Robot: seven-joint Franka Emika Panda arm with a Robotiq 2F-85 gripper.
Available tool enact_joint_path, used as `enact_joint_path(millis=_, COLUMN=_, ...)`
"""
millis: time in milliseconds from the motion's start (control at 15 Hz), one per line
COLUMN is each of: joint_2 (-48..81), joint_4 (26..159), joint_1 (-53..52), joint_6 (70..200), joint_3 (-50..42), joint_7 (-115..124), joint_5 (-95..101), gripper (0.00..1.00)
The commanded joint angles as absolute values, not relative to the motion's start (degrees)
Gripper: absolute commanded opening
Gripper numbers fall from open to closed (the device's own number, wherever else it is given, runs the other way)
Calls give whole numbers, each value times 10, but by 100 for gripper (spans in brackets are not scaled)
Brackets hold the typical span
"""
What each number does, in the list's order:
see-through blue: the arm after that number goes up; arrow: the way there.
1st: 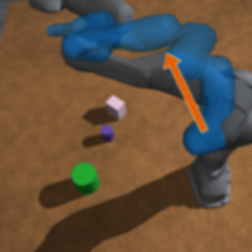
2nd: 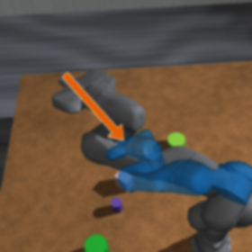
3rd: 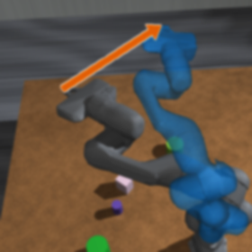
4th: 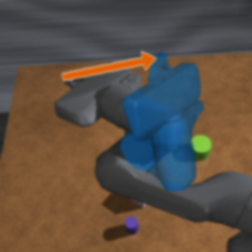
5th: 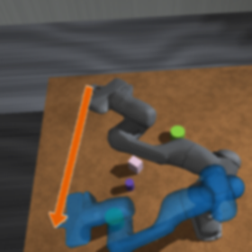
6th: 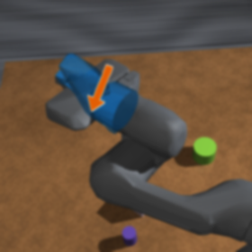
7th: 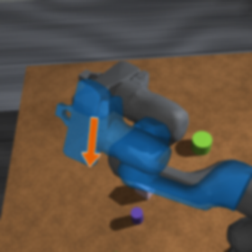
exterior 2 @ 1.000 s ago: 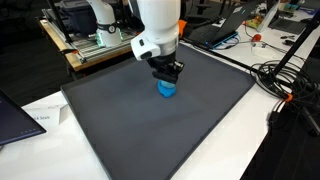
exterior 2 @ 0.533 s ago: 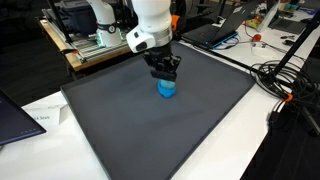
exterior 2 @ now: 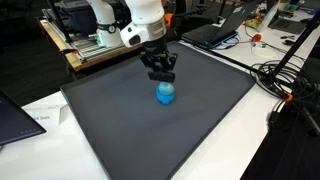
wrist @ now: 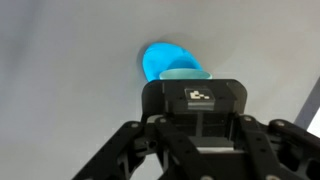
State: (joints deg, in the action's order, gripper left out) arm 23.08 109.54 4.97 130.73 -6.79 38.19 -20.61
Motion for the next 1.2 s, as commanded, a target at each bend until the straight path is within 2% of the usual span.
enact_joint_path(millis=0, joint_2=211, joint_4=1119, joint_1=65, joint_6=1343, joint_3=-65, joint_7=332, joint_5=-224, gripper=22)
enact_joint_path(millis=333, joint_2=216, joint_4=1101, joint_1=94, joint_6=1284, joint_3=-52, joint_7=230, joint_5=-268, gripper=22)
enact_joint_path(millis=1133, joint_2=193, joint_4=1112, joint_1=138, joint_6=1256, joint_3=-39, joint_7=48, joint_5=-396, gripper=22)
